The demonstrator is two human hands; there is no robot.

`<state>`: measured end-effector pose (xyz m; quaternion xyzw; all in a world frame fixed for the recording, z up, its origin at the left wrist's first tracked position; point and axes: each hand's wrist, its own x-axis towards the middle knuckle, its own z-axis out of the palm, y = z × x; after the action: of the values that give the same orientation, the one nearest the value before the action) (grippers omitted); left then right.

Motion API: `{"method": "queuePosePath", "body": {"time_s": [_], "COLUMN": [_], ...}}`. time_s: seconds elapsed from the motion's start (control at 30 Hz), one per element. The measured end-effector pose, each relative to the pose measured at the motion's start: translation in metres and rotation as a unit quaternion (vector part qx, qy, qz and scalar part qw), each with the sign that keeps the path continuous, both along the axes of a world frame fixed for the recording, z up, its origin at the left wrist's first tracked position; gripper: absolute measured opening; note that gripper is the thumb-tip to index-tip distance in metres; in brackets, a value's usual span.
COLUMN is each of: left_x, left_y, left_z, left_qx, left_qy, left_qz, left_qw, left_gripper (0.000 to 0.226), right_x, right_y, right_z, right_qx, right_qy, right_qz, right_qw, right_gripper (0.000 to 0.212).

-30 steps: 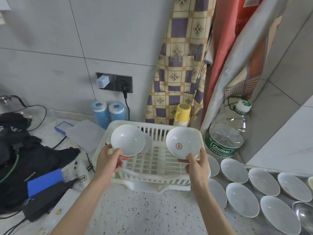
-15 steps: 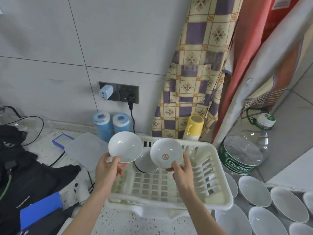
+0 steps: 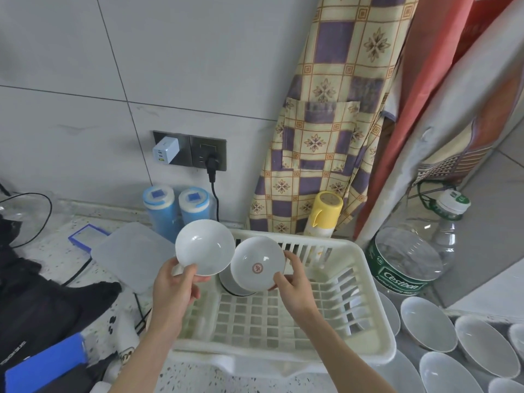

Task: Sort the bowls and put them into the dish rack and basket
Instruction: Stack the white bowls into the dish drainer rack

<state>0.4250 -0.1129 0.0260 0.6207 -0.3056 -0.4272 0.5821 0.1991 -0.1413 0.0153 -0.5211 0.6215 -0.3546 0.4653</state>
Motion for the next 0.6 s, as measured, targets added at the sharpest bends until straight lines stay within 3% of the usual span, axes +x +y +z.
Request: {"method": "queuePosePath", "body": {"time_s": [0.37,0.6], "left_x": [0.0021,-0.0015], "left_y": [-0.0026,-0.0025], "left_z": [-0.0043,-0.0047], "left_qx": [0.006,0.022], "left_qy": [0.008,-0.001], "left_qz": [-0.006,-0.007], "left_qw": [1.000,1.000], "left_gripper": [0.026,0.034], "right_x": [0.0039,0.0048], "right_y": [-0.0044,-0.0064], "right_z": [-0.0026,-0.0076], "right_qx": [0.006,0.016], "right_qy": [-0.037,-0.012], "right_qz": [0.037,0.060], "right_qw": [0.999,0.998], "right_gripper": [0.047,0.047]}}
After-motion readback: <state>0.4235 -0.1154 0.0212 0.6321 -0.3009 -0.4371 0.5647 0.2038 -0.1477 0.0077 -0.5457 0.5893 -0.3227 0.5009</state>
